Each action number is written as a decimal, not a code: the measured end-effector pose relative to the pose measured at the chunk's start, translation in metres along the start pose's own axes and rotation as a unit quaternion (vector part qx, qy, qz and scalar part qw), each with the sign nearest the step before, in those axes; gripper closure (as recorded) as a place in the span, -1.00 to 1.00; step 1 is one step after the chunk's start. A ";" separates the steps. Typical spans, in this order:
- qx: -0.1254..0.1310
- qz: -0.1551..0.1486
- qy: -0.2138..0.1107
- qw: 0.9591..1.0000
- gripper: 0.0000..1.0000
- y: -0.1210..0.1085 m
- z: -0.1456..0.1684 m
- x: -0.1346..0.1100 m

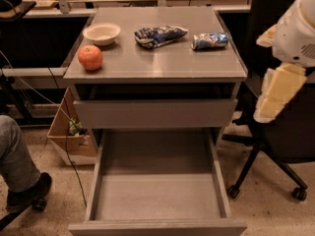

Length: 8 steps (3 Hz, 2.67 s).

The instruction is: Place blue chip bag into middle drawer

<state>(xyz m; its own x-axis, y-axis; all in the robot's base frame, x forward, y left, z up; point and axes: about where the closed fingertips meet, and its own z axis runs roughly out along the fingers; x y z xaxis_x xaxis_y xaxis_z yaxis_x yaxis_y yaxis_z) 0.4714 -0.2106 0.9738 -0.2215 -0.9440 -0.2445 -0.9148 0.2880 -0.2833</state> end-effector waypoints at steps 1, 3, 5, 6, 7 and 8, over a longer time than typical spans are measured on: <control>0.023 0.011 -0.031 0.999 -1.00 -0.043 0.029 -0.029; 0.056 0.021 -0.115 0.992 -1.00 -0.111 0.098 -0.129; 0.064 0.051 -0.142 0.986 -1.00 -0.122 0.099 -0.133; 0.072 0.099 -0.184 0.975 -1.00 -0.151 0.114 -0.149; 0.085 0.147 -0.223 0.960 -1.00 -0.192 0.140 -0.175; 0.101 0.182 -0.231 0.950 -1.00 -0.225 0.170 -0.201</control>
Offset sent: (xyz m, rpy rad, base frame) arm 0.1826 0.0932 -0.0354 0.2423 -0.1665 -0.0222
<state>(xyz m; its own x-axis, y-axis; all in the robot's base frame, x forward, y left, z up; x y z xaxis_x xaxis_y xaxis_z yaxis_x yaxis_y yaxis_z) 0.7797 -0.0581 0.9291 -0.2963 -0.6179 -0.7283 -0.7122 0.6510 -0.2626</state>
